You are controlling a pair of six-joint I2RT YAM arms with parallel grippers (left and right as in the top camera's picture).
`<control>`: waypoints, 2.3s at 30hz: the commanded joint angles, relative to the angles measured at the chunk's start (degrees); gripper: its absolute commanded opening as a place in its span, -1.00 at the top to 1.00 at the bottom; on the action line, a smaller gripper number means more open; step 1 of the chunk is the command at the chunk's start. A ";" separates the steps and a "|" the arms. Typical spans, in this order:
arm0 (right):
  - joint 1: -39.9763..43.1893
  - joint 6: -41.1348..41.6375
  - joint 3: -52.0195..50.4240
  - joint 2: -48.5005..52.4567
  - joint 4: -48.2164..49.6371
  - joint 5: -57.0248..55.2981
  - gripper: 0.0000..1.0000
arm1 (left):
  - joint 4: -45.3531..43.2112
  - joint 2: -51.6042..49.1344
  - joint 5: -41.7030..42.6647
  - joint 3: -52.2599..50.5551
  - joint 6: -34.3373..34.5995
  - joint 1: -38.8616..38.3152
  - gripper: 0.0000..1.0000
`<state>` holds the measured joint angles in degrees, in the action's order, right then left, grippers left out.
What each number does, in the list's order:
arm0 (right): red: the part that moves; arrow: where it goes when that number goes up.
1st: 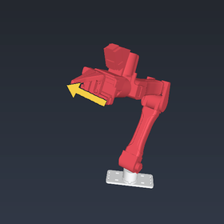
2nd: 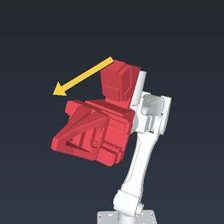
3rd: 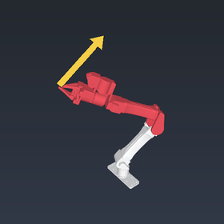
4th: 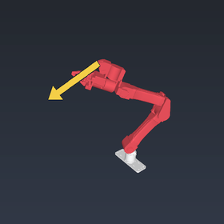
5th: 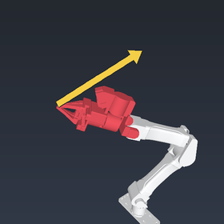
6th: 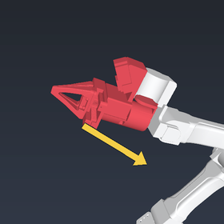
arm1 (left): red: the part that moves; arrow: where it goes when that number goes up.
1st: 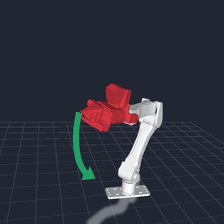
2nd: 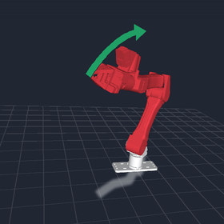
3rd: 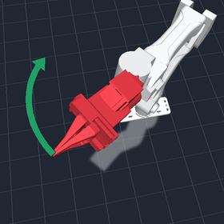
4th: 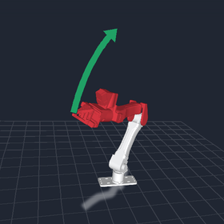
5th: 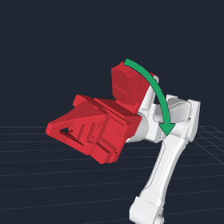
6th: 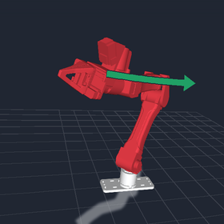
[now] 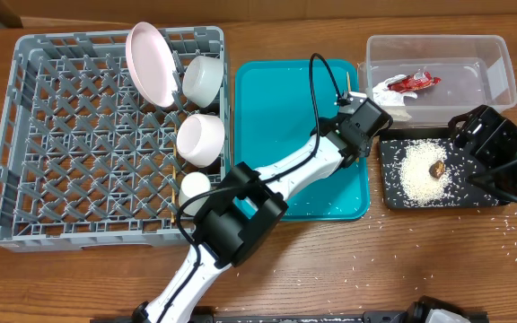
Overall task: Sort waste into correct bins and load items into the dishwasher
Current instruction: 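Return the left gripper to the tray and grasp the second chopstick, then carry the second chopstick to the rack and insert it beside the bowls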
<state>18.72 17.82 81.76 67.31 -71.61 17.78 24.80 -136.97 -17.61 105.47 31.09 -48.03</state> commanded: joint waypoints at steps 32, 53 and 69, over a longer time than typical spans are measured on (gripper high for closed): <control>0.22 0.02 0.70 0.00 0.13 0.24 -1.00 | 45.11 9.01 5.51 30.21 -5.44 7.87 0.92; 0.22 0.02 0.70 0.00 0.15 0.24 -1.00 | 70.53 49.57 -4.96 5.75 -2.40 25.33 0.91; 0.22 0.00 0.70 0.02 0.13 0.24 -1.00 | 24.02 58.97 -7.91 -45.90 -15.85 33.55 0.92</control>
<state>18.72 17.82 81.76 67.46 -71.61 17.80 53.04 -78.08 -23.44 64.27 17.69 -16.51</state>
